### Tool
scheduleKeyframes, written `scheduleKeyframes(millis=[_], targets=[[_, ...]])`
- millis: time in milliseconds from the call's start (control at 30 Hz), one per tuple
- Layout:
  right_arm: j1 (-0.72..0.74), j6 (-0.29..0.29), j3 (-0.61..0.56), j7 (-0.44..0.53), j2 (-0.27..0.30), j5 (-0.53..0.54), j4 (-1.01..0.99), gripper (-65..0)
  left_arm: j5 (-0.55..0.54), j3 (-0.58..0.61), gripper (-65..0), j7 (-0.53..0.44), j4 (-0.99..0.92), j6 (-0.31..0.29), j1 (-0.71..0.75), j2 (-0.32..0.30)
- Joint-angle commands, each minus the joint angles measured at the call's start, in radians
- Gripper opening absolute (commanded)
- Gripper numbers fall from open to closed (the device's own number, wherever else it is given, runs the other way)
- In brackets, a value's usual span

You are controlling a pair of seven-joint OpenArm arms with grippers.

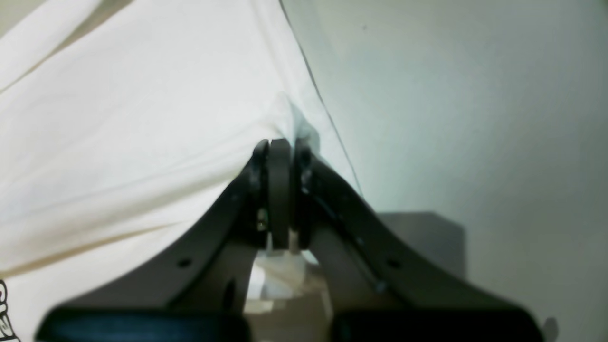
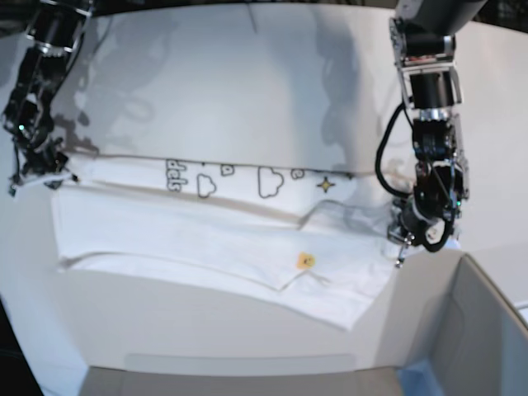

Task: Layout the t-shirt on the table in an organized manner, then fold the t-shirt properly
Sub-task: 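Lower the folded edge onto the shirt and release both grippers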

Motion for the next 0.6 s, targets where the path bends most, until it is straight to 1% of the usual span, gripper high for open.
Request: scheduleKeyframes(millis=[0, 133, 267, 367, 433, 467, 567], targets=[[0.026, -0.005, 0.005, 0.028, 0.025, -0.008, 0.014, -65.0, 0.029, -0.005, -65.0, -0.026, 0.017, -0.011, -0.028, -0.01], [0.028, -0.003, -0.012, 0.028, 0.028, -0.008, 0.014, -65.0, 0.048, -0.005, -65.0, -0.026, 0.017, -0.011, -0.028, -0.01], [0.029, -0.005, -0.056, 0.028, 0.055, -0.008, 0.015, -65.0, 0.048, -0.005, -64.5, -0.026, 0.019, -0.011, -0.028, -0.01], [0.042, -0.005, -0.053, 0.028, 0.057, -0.008, 0.018, -64.9, 0.048, -0.005, -54.2, -0.016, 0.02, -0.009, -0.034, -0.01], [0.049, -0.005, -0.052, 0.028, 0.057, -0.008, 0.018, -58.0, 0.048, -0.003, -49.2, -0.015, 0.022, -0.009, -0.051, -0.01], [0.049, -0.005, -0.052, 0.028, 0.058, -0.008, 0.02, -53.5, 0.048, -0.003, -48.1, -0.015, 0.022, -0.009, -0.052, -0.01], [0.052, -0.005, -0.052, 0.028, 0.061, -0.008, 0.02, -40.5, 0.047, -0.003, -47.9, -0.013, 0.022, -0.011, -0.054, -0.01]])
